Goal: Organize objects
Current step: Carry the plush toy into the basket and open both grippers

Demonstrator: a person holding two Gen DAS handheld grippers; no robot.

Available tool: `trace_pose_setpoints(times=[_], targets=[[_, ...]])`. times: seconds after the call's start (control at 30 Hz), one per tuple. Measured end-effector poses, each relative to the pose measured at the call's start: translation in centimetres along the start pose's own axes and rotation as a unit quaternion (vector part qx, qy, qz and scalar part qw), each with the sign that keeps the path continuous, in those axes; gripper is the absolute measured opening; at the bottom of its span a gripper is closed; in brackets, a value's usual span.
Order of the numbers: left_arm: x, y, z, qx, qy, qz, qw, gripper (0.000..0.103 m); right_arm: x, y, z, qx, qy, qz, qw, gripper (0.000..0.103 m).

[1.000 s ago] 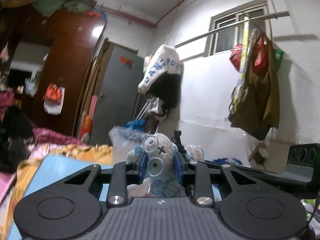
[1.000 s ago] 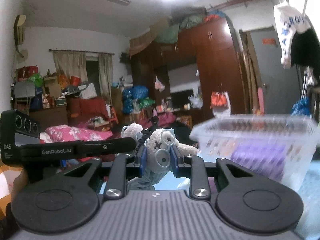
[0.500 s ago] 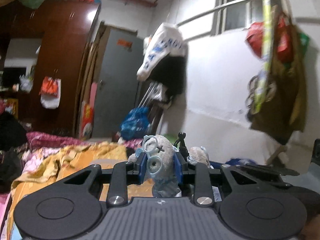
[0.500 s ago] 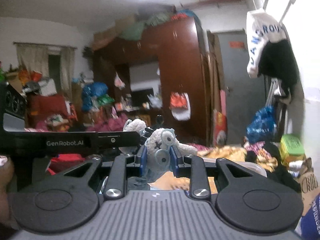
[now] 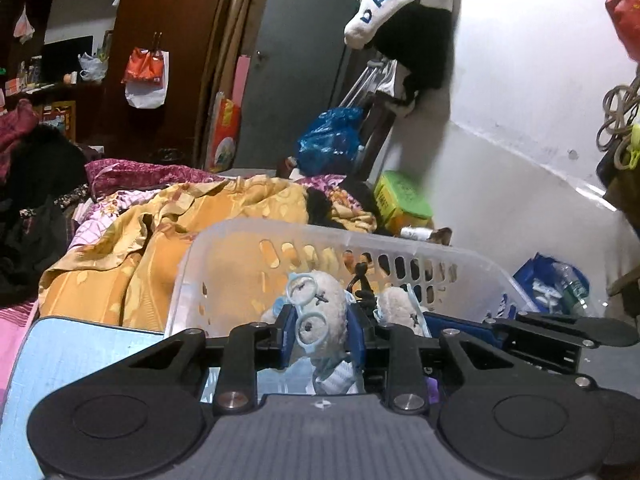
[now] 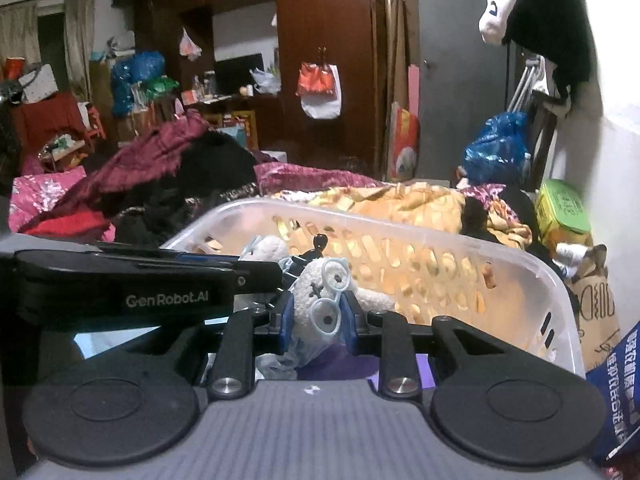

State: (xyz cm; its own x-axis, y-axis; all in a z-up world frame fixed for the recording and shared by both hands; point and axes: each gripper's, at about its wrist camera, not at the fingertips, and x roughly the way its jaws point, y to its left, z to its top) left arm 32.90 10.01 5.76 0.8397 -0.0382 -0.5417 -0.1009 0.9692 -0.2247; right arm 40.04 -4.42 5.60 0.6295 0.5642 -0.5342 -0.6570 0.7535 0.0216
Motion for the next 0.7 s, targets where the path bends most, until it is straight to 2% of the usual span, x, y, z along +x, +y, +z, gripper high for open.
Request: trace_pose_setpoints(times=[0.17,0.27,0.3,0.33,0.37,0.4,0.47,0.5,0.6,0.7], targets=[[0.2,-0.6,0.2,-0.001,-0.002,-0.004,1.0,0.032,-0.3,-0.7,0.1,0.001,0.013,-0.003,1.0,0.029],[-0.2,-0.9,0.0,0.01,-0.017,-0.004,0.9998,0.037,-0.6,-1.0,0.1,0.005,0.011,-0.003,1.0,0.035],[-0.5,-1.0,0.0,0.016,-0.025,-0.002,0.9996,0.043,-0.8,-1.2,0.1,0.008,0.009,-0.006,1.0,0.04],[-1.0,-1.1,0.0,0.019,-0.033,0.005,0.9993,0.057,-1.1,-1.5,0.1,0.011,0.005,-0.012,1.0,0.049],[-1.6,-1.2,-0.1,0.022,-0.042,0.013,0.9988,0.067,-1.6,-1.7,0.0,0.014,-0.003,-0.016,1.0,0.059],[-2.7,-1.3,-0.3,0.029,-0.059,0.019,0.9977,0.081,-2.1,-1.9,-0.1,0.014,-0.011,-0.017,1.0,0.073],[-4.8,-1.4,-0.6,0.04,-0.08,0.019,0.9958,0.083,-4.0,-2.3,-0.5,0.014,-0.041,-0.018,0.999,0.09],[-6.3,-1.6,-0.9,0.048,-0.088,0.016,0.9948,0.083,-5.2,-2.5,-0.9,0.016,-0.06,-0.016,0.998,0.095],[-9.7,-2.5,-1.9,0.063,-0.089,0.021,0.9938,0.083,-8.7,-3.4,-2.7,0.03,-0.097,0.01,0.995,0.098],[-12.6,-2.9,-4.4,0.09,-0.086,0.023,0.992,0.084,-11.9,-4.1,-5.3,0.035,-0.128,0.021,0.991,0.103]])
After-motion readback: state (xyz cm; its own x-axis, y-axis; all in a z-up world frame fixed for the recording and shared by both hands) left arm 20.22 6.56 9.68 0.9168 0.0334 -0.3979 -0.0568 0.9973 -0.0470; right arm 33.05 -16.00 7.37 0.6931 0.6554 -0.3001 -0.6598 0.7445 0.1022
